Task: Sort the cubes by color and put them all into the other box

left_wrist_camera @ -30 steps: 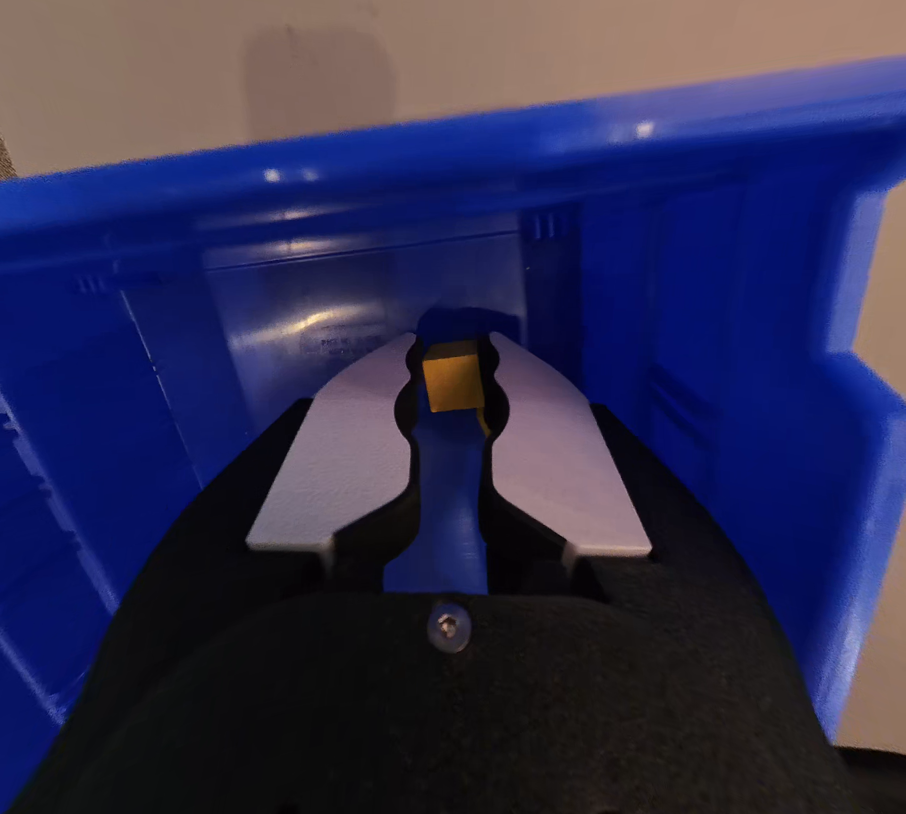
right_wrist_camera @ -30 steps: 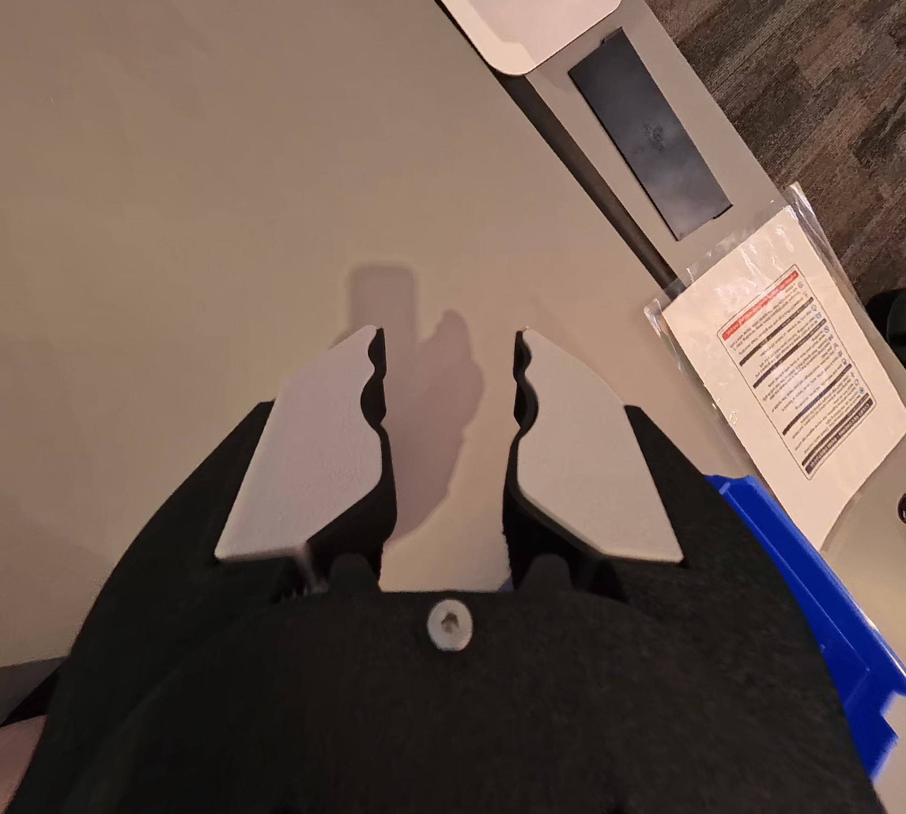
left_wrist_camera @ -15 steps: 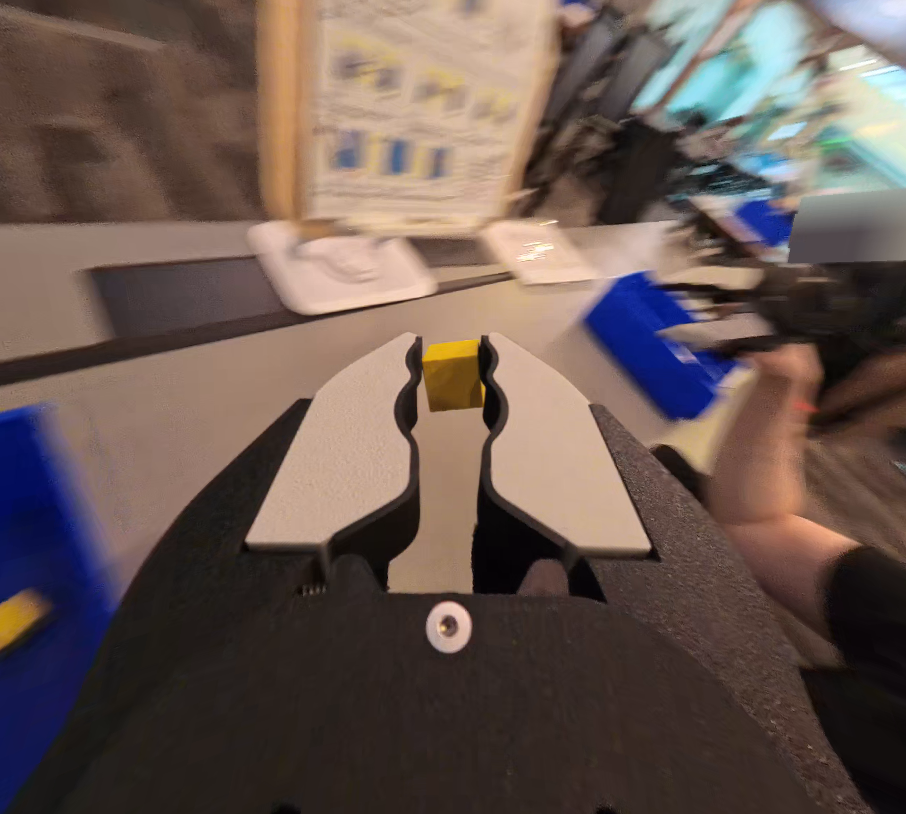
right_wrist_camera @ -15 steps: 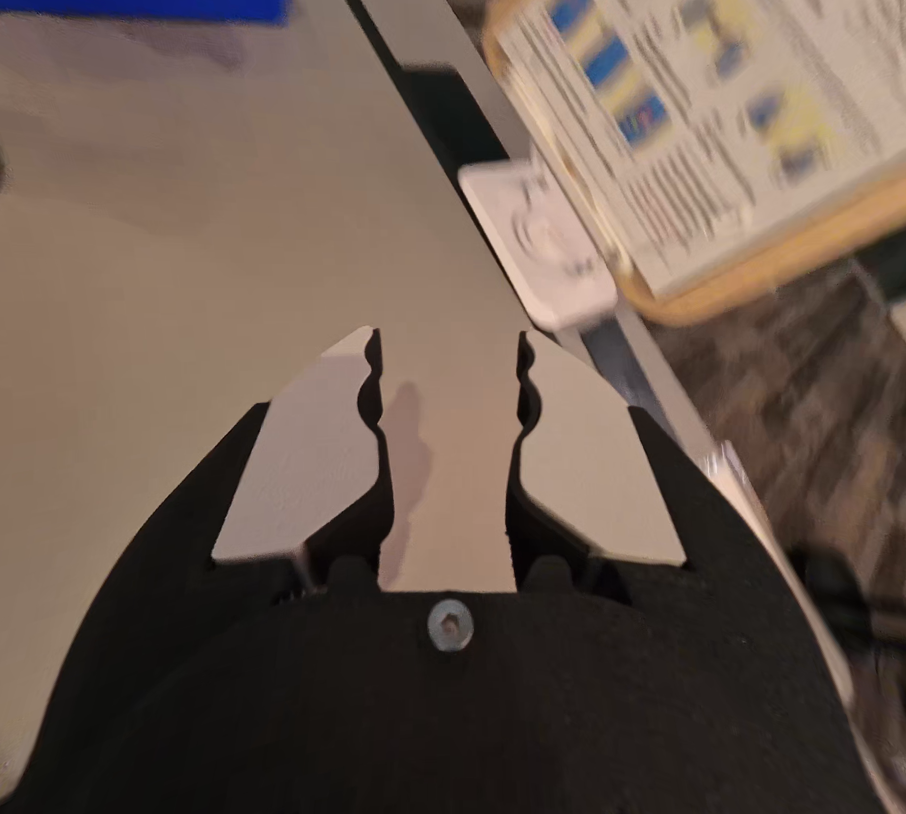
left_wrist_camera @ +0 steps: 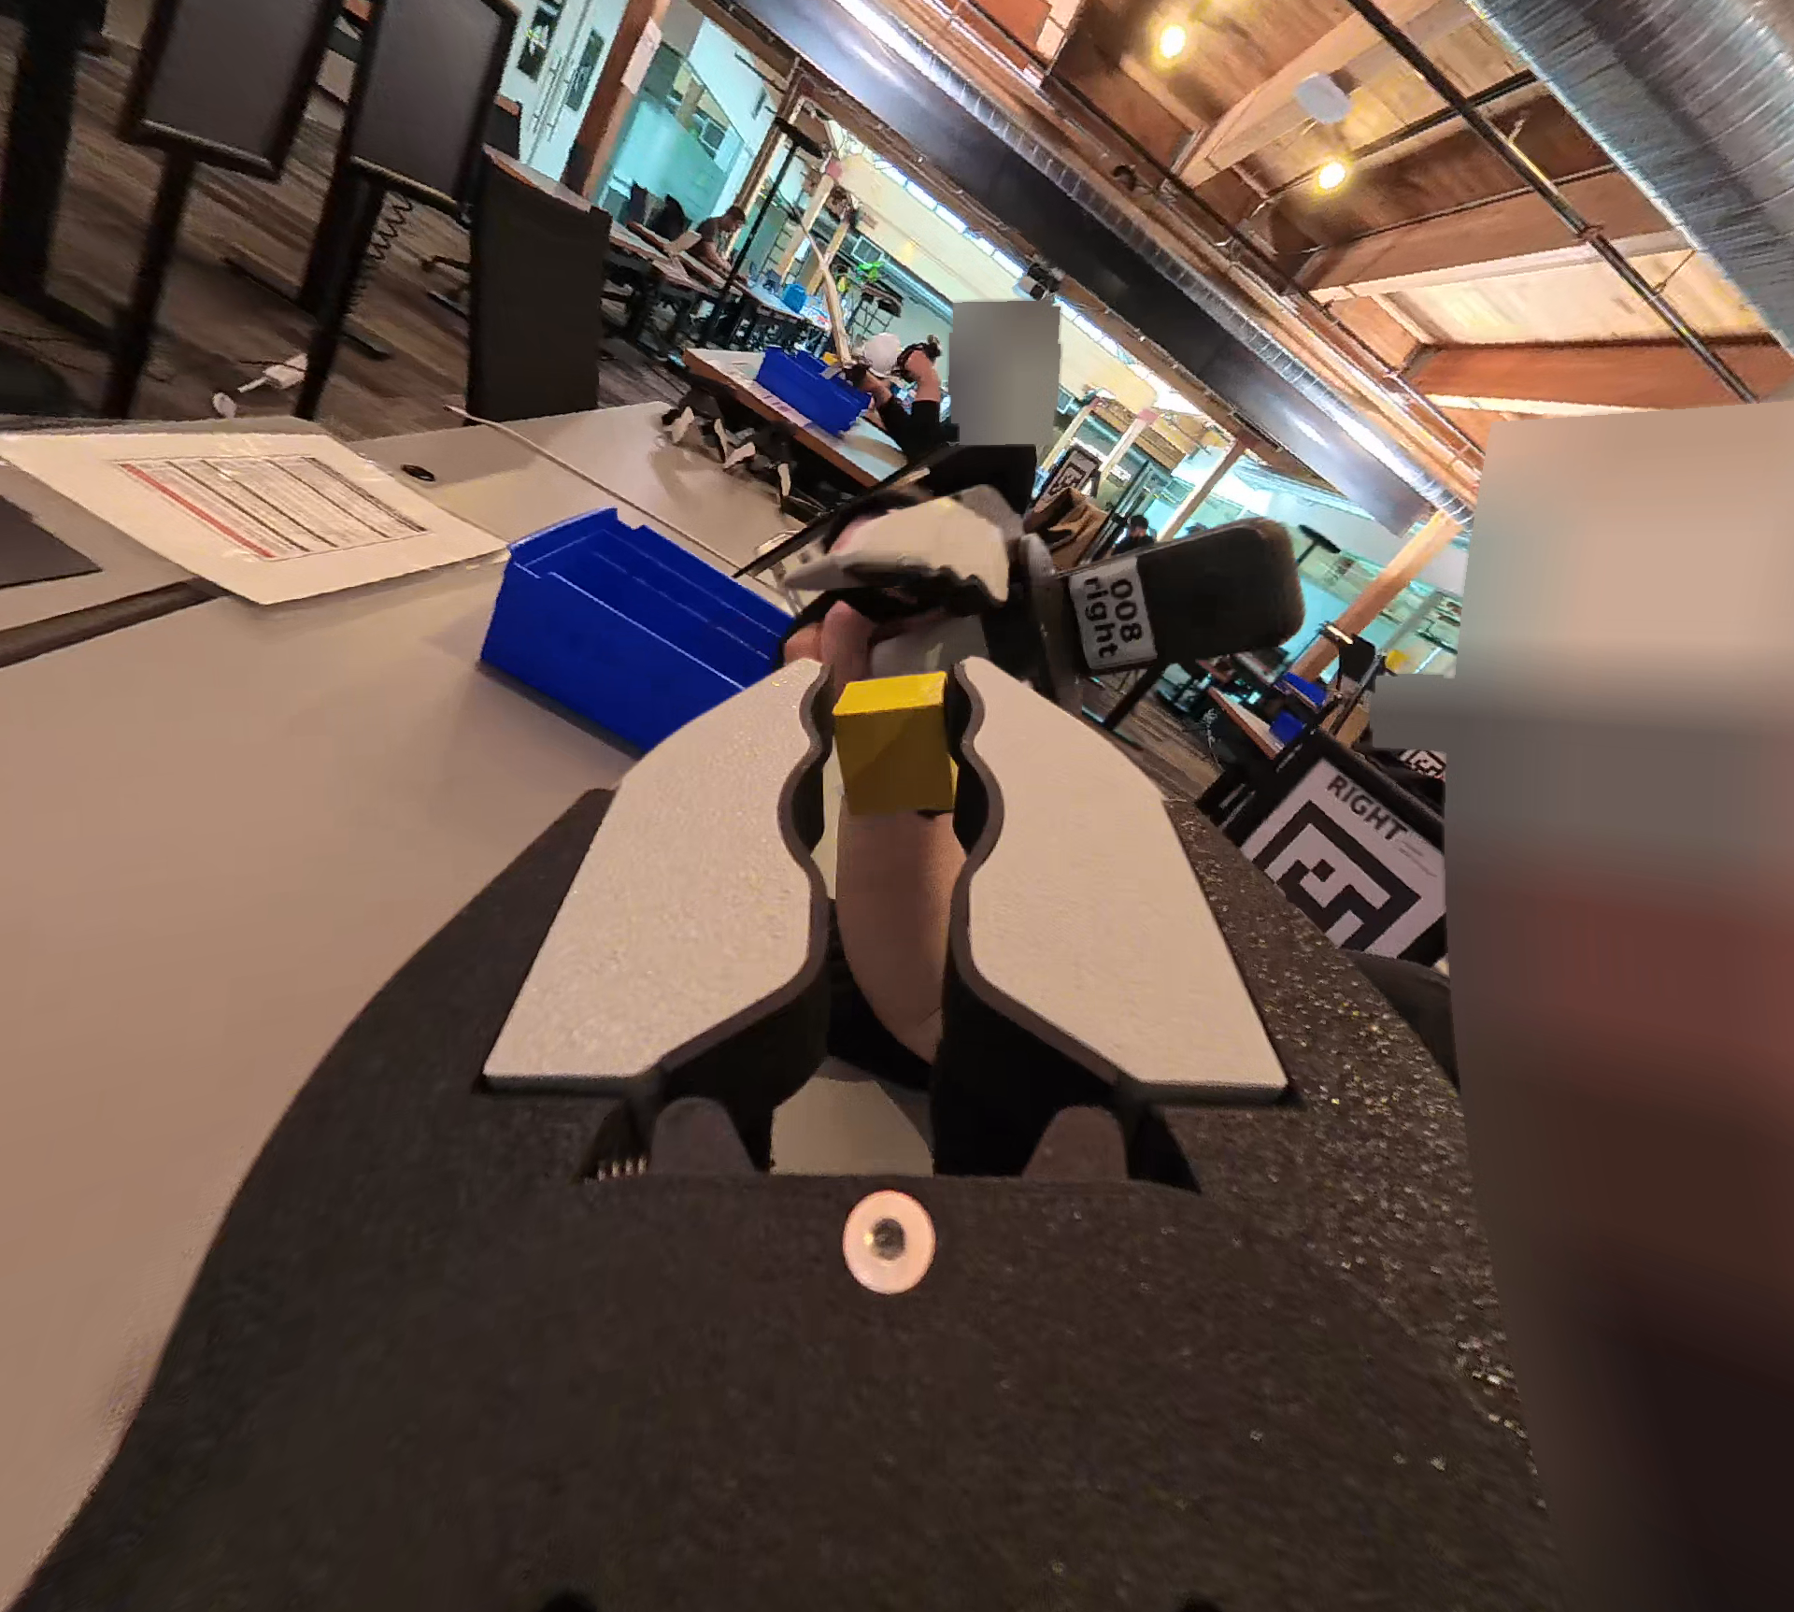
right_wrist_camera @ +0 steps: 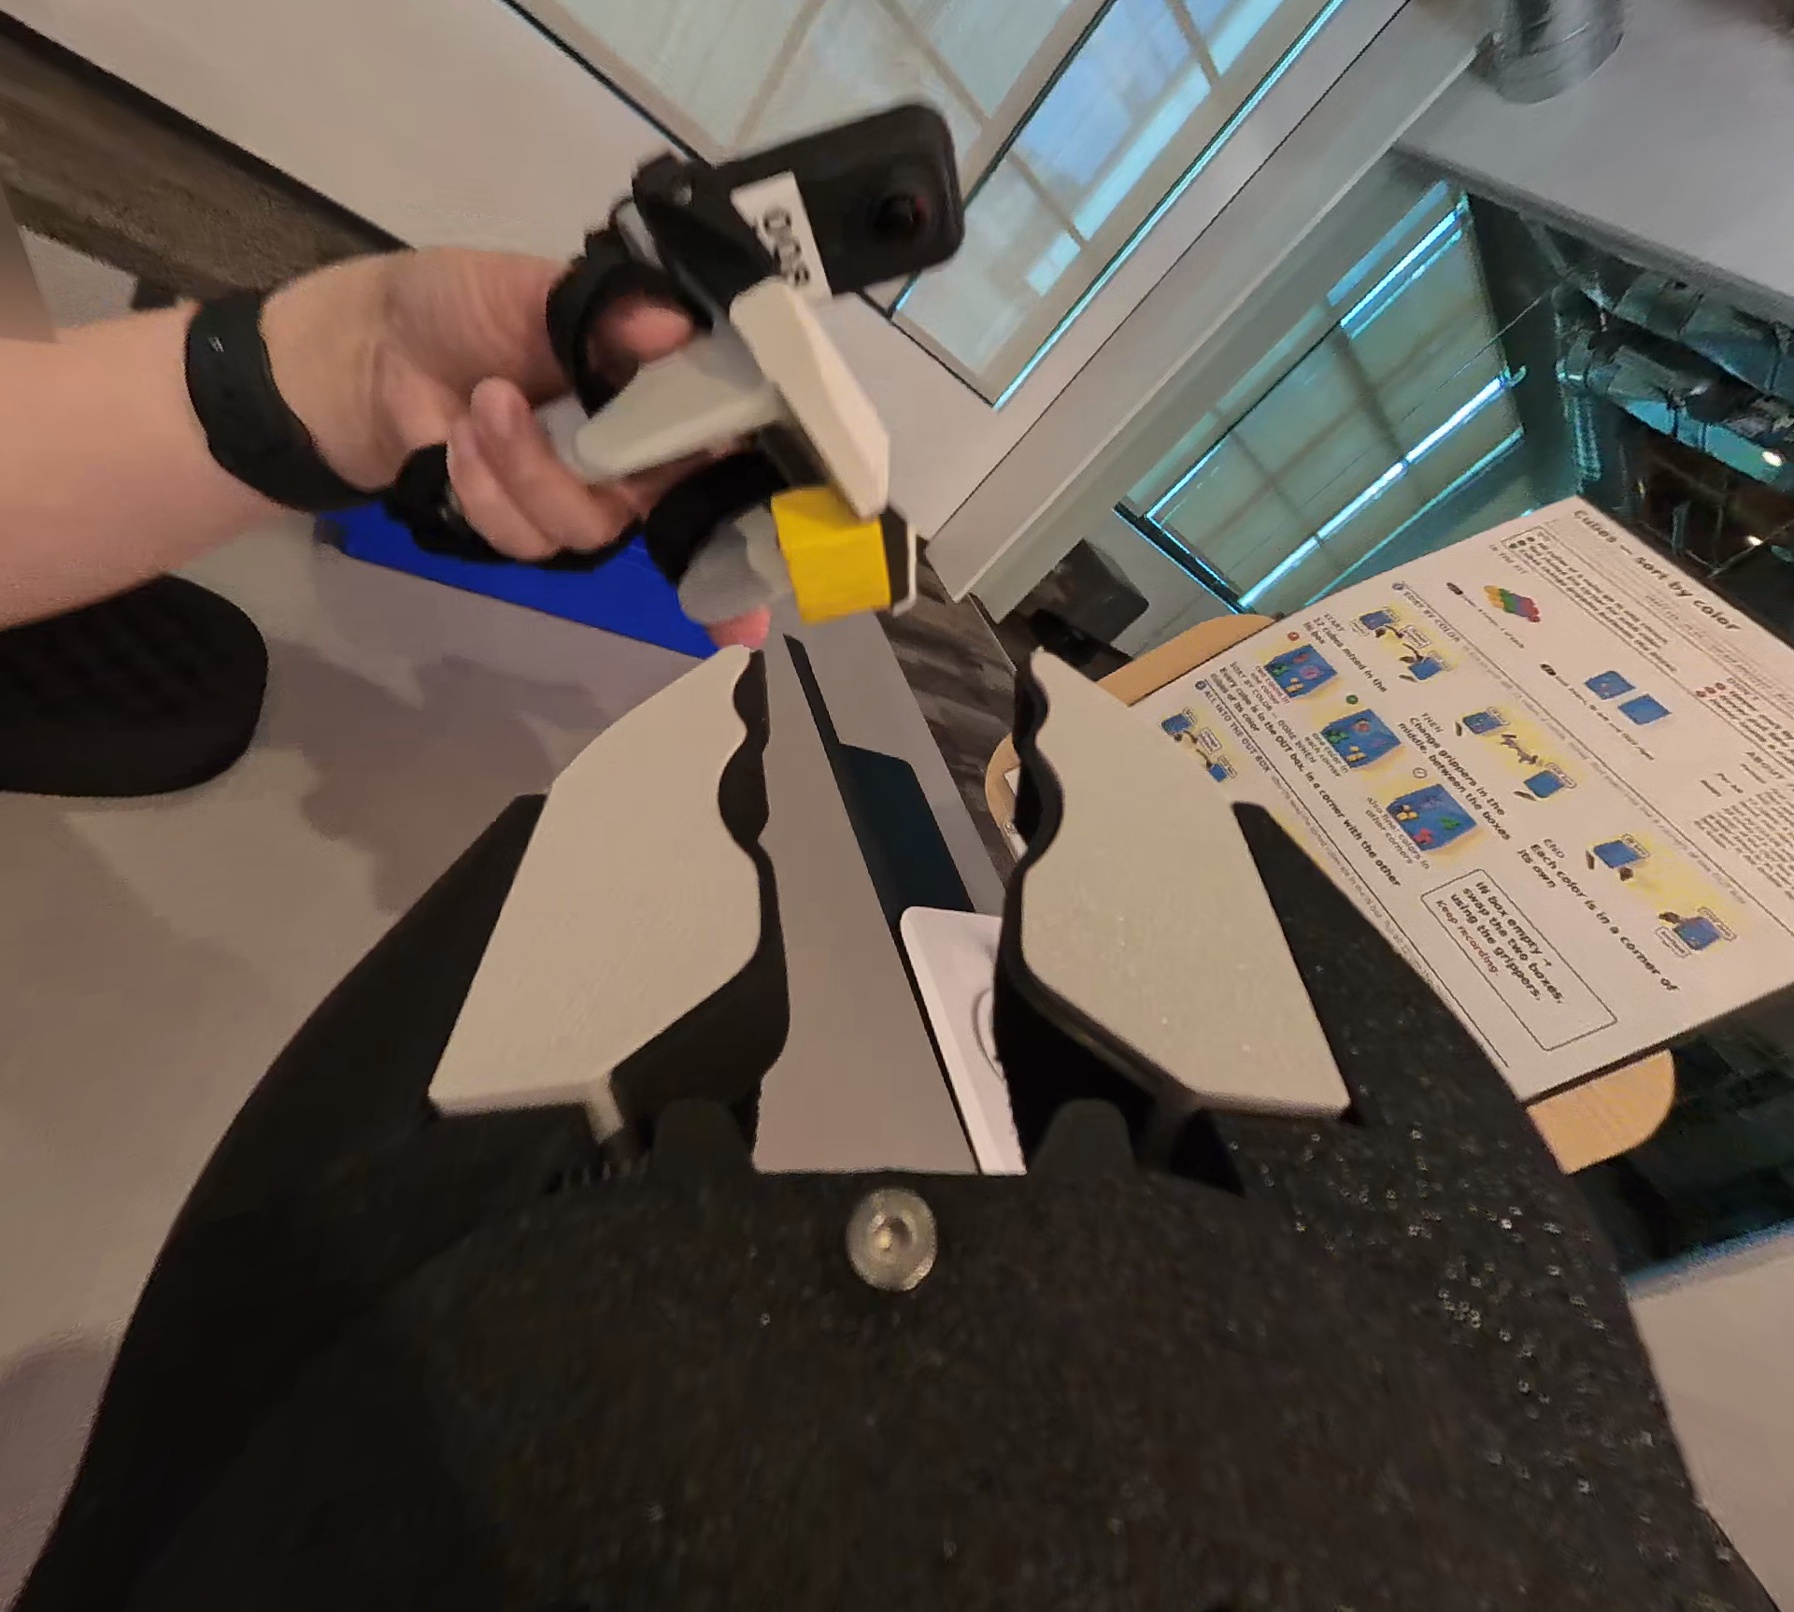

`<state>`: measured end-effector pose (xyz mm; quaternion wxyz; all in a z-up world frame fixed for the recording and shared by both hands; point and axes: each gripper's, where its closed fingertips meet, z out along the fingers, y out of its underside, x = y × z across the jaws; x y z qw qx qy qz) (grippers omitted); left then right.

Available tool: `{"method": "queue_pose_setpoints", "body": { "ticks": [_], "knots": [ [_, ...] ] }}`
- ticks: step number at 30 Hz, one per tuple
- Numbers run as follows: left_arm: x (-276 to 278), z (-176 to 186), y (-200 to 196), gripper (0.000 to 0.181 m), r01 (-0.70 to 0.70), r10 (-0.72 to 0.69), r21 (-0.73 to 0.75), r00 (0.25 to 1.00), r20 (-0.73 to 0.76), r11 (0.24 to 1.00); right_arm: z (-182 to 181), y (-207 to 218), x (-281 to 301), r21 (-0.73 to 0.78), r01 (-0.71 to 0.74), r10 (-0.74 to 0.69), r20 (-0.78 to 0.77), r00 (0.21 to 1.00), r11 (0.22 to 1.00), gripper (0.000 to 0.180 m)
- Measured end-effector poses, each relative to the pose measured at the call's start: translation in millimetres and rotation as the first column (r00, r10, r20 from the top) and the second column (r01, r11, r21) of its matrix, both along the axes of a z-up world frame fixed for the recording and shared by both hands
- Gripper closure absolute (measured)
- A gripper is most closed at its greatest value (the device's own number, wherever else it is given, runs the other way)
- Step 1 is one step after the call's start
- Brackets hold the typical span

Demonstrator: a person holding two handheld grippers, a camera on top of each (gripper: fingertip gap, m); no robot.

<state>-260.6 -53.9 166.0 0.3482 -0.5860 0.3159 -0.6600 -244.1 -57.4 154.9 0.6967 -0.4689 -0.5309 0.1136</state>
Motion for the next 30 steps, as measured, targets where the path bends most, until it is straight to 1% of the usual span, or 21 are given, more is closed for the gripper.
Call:
{"method": "queue_pose_setpoints", "body": {
  "ticks": [3,5,8,9,11,13,15,17,18,19,21,22,23,25,26,27,28,29,30],
  "knots": [
    [11,-10,1,0.159,0.036,-0.037,-0.03,0.999,-0.017,0.999,0,-4,-1,-0.01,-0.039,0.039,-0.012,0.999,0.999,0.133],
    [17,-14,-3,0.159,0.074,-0.075,-0.035,0.997,-0.01,0.997,-7,-5,-6,-0.019,-0.061,0.062,0.022,0.998,0.998,0.132],
    [24,-19,-10,0.159,0.113,-0.113,-0.023,0.993,-0.022,0.993,-15,-2,-10,0.002,-0.051,0.051,0.058,0.997,0.999,0.132],
    [25,-19,-12,0.159,0.124,-0.125,-0.021,0.992,-0.022,0.992,-17,-3,-12,-0.002,-0.054,0.054,0.066,0.996,0.999,0.135],
    [26,-19,-15,0.159,0.136,-0.136,-0.022,0.991,-0.016,0.99,-21,-3,-15,0.007,-0.059,0.058,0.086,0.995,0.998,0.148],
    [25,-18,-14,0.159,0.137,-0.138,-0.027,0.99,-0.006,0.99,-18,-3,-16,0.043,-0.046,0.043,0.08,0.996,0.998,0.151],
    [24,-17,-15,0.159,0.152,-0.152,-0.033,0.988,-0.004,0.988,-18,-4,-17,0.044,-0.043,0.039,0.087,0.995,0.998,0.152],
    [23,-17,-19,0.158,0.172,-0.172,-0.028,0.985,-0.005,0.985,-16,-5,-16,0.036,-0.055,0.051,0.08,0.995,0.998,0.157],
    [23,-17,-19,0.156,0.164,-0.164,-0.015,0.986,-0.007,0.986,-16,-6,-14,0.015,-0.067,0.066,0.079,0.995,0.998,0.158],
    [21,-16,-17,0.149,0.143,-0.143,-0.002,0.99,-0.007,0.99,-16,-8,-11,-0.005,-0.078,0.079,0.075,0.994,0.997,0.158],
    [15,-12,-11,0.147,0.104,-0.104,0.014,0.995,0.009,0.995,-10,-9,-2,-0.019,-0.086,0.087,0.057,0.995,0.996,0.158],
    [10,-9,-8,0.147,0.09,-0.09,0.013,0.996,0.022,0.996,-7,-9,6,-0.016,-0.067,0.068,0.066,0.996,0.998,0.158],
    [4,-7,-5,0.147,0.074,-0.074,0.009,0.997,0.034,0.997,-4,-5,20,-0.003,-0.018,0.019,0.091,0.996,1.0,0.158],
    [-10,-4,6,0.149,0.018,-0.019,0.014,0.999,0.04,1.0,-1,4,67,0.002,0.144,-0.142,0.163,0.976,0.99,0.157],
    [-17,-3,13,0.151,-0.024,0.023,0.023,0.999,0.037,0.999,1,8,102,-0.022,0.248,-0.241,0.177,0.954,0.968,0.157],
    [-24,-2,19,0.153,-0.067,0.066,0.034,0.997,0.036,0.997,-5,12,144,-0.1,0.36,-0.337,0.195,0.921,0.927,0.157],
    [-32,-2,25,0.155,-0.109,0.107,0.046,0.994,0.034,0.993,-15,16,191,-0.196,0.486,-0.447,0.211,0.869,0.852,0.157],
    [-38,-2,30,0.157,-0.148,0.147,0.058,0.989,0.027,0.987,-30,19,242,-0.285,0.606,-0.562,0.224,0.796,0.743,0.158],
    [-45,-3,35,0.158,-0.187,0.186,0.072,0.982,0.014,0.98,-54,18,290,-0.397,0.692,-0.649,0.26,0.715,0.603,0.158]
  ]
}}
